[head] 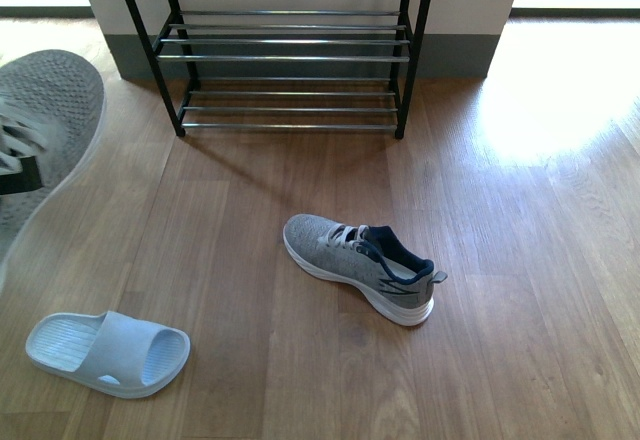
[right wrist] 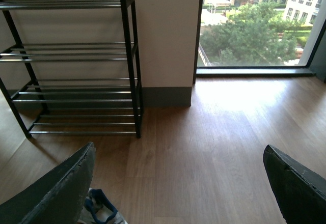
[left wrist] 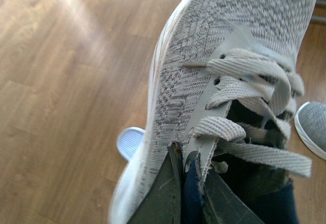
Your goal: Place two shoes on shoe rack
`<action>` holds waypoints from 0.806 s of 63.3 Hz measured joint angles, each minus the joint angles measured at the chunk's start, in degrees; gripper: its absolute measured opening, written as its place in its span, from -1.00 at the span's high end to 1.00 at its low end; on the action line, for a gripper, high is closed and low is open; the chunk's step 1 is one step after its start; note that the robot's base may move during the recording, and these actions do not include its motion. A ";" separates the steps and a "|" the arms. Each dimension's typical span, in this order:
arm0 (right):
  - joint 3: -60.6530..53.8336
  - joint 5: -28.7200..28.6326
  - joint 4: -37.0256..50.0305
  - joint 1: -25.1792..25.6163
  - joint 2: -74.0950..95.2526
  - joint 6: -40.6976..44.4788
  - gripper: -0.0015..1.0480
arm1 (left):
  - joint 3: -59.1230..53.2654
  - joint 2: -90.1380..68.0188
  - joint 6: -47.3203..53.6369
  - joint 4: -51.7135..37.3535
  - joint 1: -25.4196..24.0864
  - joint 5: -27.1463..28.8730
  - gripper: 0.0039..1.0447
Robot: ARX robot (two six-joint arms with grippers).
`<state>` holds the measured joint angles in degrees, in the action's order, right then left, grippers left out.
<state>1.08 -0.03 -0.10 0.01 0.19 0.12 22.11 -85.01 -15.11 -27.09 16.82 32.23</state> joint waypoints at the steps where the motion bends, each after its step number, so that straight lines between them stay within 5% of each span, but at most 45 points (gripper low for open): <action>1: 0.00 0.00 0.00 0.00 0.00 0.00 -0.82 | -1.16 3.17 0.55 1.01 0.66 1.51 0.98; 22: 0.00 0.00 0.00 0.00 0.00 0.00 -0.82 | -9.81 36.41 8.07 7.08 9.35 17.73 0.98; 51: 0.00 0.02 0.00 0.00 -0.02 0.00 -0.82 | -11.06 37.29 10.86 6.08 10.08 17.94 0.98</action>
<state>1.08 -0.01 -0.10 0.01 0.16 0.12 11.05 -47.72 -4.25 -21.02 26.89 50.17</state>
